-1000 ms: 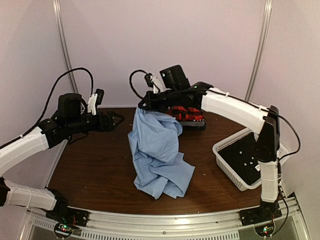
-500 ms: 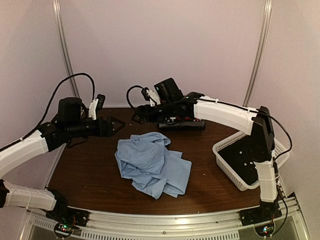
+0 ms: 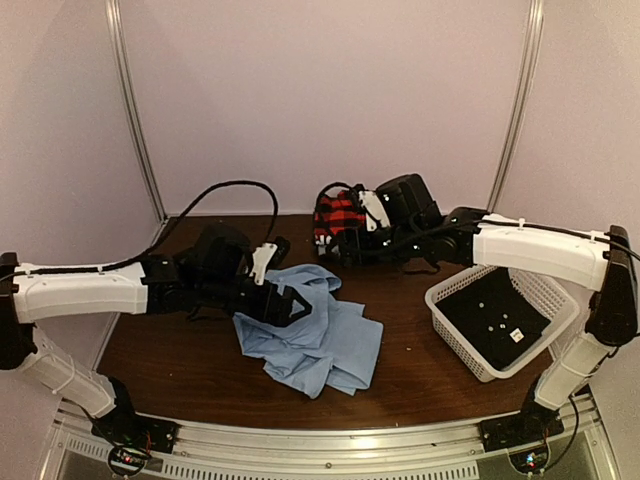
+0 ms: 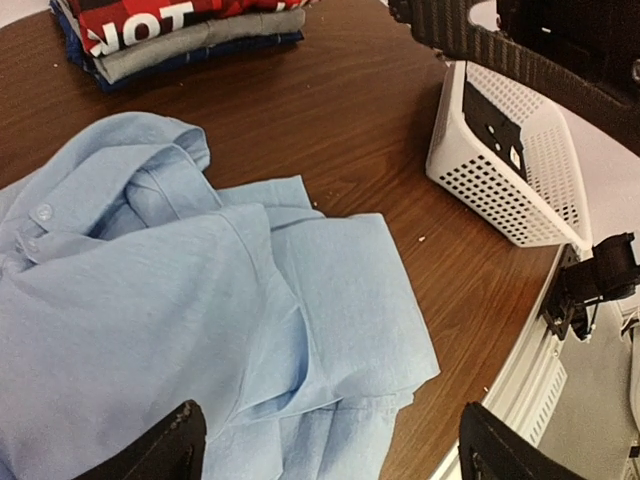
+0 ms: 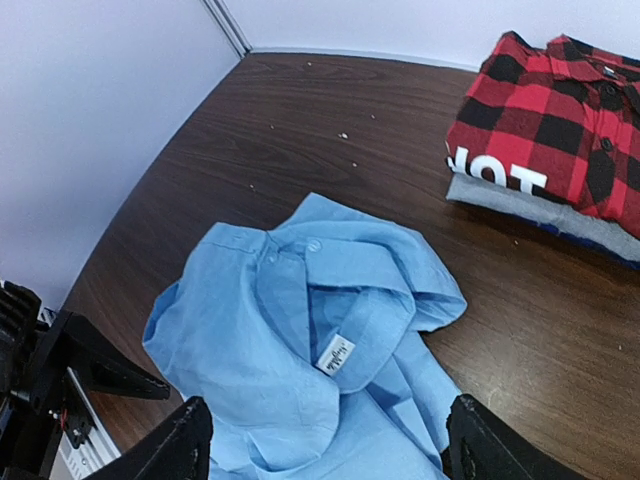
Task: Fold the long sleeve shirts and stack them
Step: Flatten out the crumpled shirt at the center of the board.
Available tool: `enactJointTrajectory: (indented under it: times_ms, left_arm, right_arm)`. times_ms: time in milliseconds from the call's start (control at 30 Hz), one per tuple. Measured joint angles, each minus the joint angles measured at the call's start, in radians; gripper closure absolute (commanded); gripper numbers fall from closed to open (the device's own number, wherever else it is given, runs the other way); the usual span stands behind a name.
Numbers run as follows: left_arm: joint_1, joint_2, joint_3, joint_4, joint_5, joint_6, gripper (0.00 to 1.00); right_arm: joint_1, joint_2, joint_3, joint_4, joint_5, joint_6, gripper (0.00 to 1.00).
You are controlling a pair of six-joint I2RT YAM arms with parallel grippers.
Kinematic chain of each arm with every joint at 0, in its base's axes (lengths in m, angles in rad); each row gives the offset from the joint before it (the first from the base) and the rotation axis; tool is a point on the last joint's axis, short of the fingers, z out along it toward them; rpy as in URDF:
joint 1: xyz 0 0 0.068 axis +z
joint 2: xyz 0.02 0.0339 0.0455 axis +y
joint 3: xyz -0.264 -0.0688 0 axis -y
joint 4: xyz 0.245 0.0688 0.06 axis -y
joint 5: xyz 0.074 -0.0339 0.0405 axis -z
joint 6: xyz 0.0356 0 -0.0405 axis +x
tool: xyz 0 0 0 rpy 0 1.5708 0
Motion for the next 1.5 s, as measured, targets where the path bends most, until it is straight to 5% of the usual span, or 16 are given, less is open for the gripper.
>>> enactJointTrajectory:
  times_ms: [467,733,1067,1333,1500]
  left_arm:
    - [-0.119,0.360,0.179,-0.077,-0.097,-0.058,0.31]
    - [-0.119,0.450,0.215,-0.097,-0.111,-0.066,0.50]
    - [-0.120,0.475,0.218,-0.102,-0.148,-0.090,1.00]
    - [-0.120,0.446,0.219,-0.154,-0.237,-0.096,1.00]
    - [-0.116,0.279,0.210,-0.214,-0.383,-0.118,1.00]
  right_arm:
    - [-0.001,-0.109,-0.181,0.047,0.073,0.048,0.18]
    - [-0.001,-0.109,-0.213,0.055,0.078,0.056,0.18]
    - [-0.001,-0.109,-0.217,0.068,0.078,0.067,0.19]
    - [-0.001,-0.106,-0.217,0.071,0.078,0.062,0.18]
    - [0.006,-0.086,-0.217,0.071,0.077,0.041,0.18]
